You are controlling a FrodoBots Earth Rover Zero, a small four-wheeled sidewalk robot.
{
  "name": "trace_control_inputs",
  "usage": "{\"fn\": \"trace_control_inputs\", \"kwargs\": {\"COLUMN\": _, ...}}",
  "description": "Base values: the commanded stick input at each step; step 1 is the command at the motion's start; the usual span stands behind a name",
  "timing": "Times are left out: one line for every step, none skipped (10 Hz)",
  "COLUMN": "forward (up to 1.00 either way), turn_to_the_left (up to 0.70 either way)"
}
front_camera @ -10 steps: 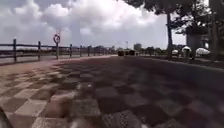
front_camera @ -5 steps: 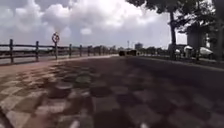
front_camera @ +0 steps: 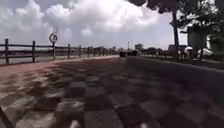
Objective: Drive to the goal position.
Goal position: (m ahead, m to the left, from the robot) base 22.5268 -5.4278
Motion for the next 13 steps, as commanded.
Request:
{"fn": "trace_control_inputs", "kwargs": {"forward": 0.7, "turn_to_the_left": 0.0}}
{"fn": "trace_control_inputs", "kwargs": {"forward": 0.7, "turn_to_the_left": 0.0}}
{"fn": "trace_control_inputs", "kwargs": {"forward": 0.7, "turn_to_the_left": 0.0}}
{"fn": "trace_control_inputs", "kwargs": {"forward": 0.7, "turn_to_the_left": 0.0}}
{"fn": "trace_control_inputs", "kwargs": {"forward": 0.7, "turn_to_the_left": 0.0}}
{"fn": "trace_control_inputs", "kwargs": {"forward": 0.7, "turn_to_the_left": 0.0}}
{"fn": "trace_control_inputs", "kwargs": {"forward": 0.7, "turn_to_the_left": 0.0}}
{"fn": "trace_control_inputs", "kwargs": {"forward": 0.7, "turn_to_the_left": 0.0}}
{"fn": "trace_control_inputs", "kwargs": {"forward": 0.7, "turn_to_the_left": 0.0}}
{"fn": "trace_control_inputs", "kwargs": {"forward": 0.7, "turn_to_the_left": 0.0}}
{"fn": "trace_control_inputs", "kwargs": {"forward": 0.7, "turn_to_the_left": 0.0}}
{"fn": "trace_control_inputs", "kwargs": {"forward": 0.7, "turn_to_the_left": 0.0}}
{"fn": "trace_control_inputs", "kwargs": {"forward": 0.7, "turn_to_the_left": 0.0}}
